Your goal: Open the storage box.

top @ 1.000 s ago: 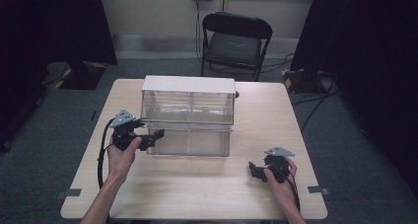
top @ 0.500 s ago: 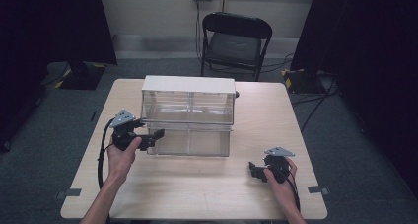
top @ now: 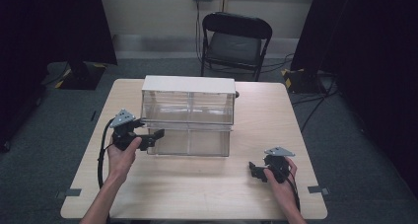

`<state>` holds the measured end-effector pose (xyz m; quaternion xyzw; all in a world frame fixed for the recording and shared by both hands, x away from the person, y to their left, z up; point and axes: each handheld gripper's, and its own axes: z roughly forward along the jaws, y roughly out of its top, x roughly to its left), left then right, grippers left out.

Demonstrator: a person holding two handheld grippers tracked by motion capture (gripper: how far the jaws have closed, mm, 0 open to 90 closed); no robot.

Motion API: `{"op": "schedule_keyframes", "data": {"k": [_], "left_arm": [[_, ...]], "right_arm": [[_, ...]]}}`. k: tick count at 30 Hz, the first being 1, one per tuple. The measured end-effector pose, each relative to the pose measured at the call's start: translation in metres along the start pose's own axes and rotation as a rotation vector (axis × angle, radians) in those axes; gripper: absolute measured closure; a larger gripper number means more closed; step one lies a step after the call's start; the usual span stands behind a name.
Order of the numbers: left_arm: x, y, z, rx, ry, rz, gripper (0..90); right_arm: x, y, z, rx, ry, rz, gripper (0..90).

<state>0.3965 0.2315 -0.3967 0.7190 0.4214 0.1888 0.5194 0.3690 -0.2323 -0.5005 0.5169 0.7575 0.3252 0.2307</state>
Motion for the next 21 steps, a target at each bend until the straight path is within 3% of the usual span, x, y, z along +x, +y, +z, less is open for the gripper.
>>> {"op": "schedule_keyframes", "data": {"k": [21], "left_arm": [[-0.0004, 0.0010, -0.0006, 0.001, -0.005, 0.004, 8.2]], "right_arm": [[0.0000, 0.0000, -0.0001, 0.001, -0.001, 0.001, 10.4]]}}
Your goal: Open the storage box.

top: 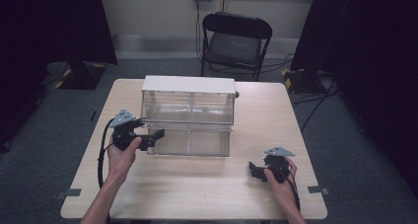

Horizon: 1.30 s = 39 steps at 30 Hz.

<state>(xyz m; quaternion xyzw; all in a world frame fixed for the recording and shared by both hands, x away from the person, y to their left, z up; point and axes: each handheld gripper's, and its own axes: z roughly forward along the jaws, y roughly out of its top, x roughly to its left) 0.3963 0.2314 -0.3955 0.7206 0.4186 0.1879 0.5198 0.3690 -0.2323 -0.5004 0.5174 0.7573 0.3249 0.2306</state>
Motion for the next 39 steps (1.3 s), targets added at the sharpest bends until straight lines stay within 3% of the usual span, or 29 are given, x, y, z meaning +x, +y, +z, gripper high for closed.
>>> {"op": "schedule_keyframes", "data": {"k": [39], "left_arm": [[-0.0023, 0.0019, -0.0003, -0.009, -0.016, 0.011, 7.3]], "right_arm": [[0.0000, 0.0000, 0.0000, -0.001, 0.001, -0.001, 10.4]]}}
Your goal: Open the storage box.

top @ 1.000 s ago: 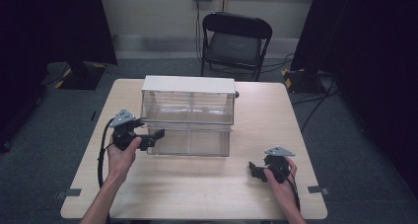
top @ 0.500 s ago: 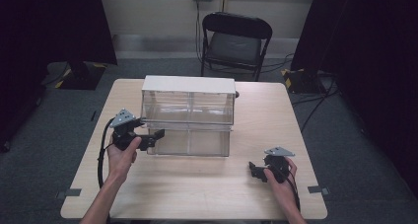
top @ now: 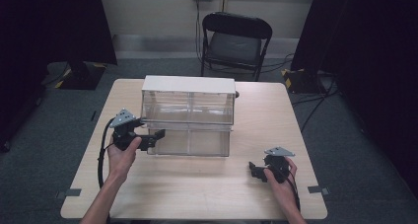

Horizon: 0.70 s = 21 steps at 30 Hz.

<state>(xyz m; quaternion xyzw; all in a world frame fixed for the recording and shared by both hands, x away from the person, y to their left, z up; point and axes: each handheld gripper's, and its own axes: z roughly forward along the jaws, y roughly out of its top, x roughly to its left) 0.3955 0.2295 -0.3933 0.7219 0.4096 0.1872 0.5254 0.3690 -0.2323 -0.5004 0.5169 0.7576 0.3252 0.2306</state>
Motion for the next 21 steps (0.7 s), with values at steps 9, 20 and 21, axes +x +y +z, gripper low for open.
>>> {"op": "schedule_keyframes", "data": {"k": [9, 20, 21], "left_arm": [[-0.0001, 0.0002, 0.0002, 0.001, -0.001, -0.001, 7.3], [-0.0006, 0.0008, 0.0006, 0.007, -0.002, 0.002, 7.2], [-0.0006, 0.0008, 0.0006, 0.007, -0.002, 0.002, 7.2]], "right_arm": [[0.0000, 0.0000, 0.0000, 0.001, -0.001, 0.001, 10.4], [0.0000, 0.0000, 0.0000, 0.001, -0.001, 0.001, 10.4], [0.0000, 0.0000, 0.0000, 0.000, 0.000, 0.000, 10.4]]}}
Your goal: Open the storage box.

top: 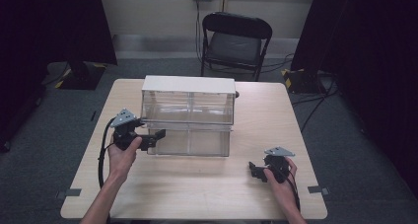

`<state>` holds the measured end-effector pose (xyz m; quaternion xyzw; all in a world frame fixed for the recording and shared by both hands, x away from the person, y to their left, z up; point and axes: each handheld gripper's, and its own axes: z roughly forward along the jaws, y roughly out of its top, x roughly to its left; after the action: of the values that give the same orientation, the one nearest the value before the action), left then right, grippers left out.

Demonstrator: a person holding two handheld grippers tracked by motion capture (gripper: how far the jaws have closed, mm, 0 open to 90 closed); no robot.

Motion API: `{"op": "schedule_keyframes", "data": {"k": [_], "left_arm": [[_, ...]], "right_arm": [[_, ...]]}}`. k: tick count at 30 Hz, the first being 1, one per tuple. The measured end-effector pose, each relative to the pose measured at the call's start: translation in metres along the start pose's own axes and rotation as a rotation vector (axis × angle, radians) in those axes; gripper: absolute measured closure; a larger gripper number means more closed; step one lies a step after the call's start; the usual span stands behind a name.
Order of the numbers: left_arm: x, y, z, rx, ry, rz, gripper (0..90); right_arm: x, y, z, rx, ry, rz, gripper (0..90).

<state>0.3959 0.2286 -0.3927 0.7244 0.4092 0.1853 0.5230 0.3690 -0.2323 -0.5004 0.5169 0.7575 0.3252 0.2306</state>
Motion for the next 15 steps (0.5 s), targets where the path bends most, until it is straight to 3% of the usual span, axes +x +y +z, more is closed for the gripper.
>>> {"op": "schedule_keyframes", "data": {"k": [15], "left_arm": [[-0.0003, 0.0001, 0.0004, -0.001, -0.002, 0.001, 7.2]], "right_arm": [[0.0000, 0.0000, 0.0000, 0.001, -0.001, 0.001, 10.4]]}}
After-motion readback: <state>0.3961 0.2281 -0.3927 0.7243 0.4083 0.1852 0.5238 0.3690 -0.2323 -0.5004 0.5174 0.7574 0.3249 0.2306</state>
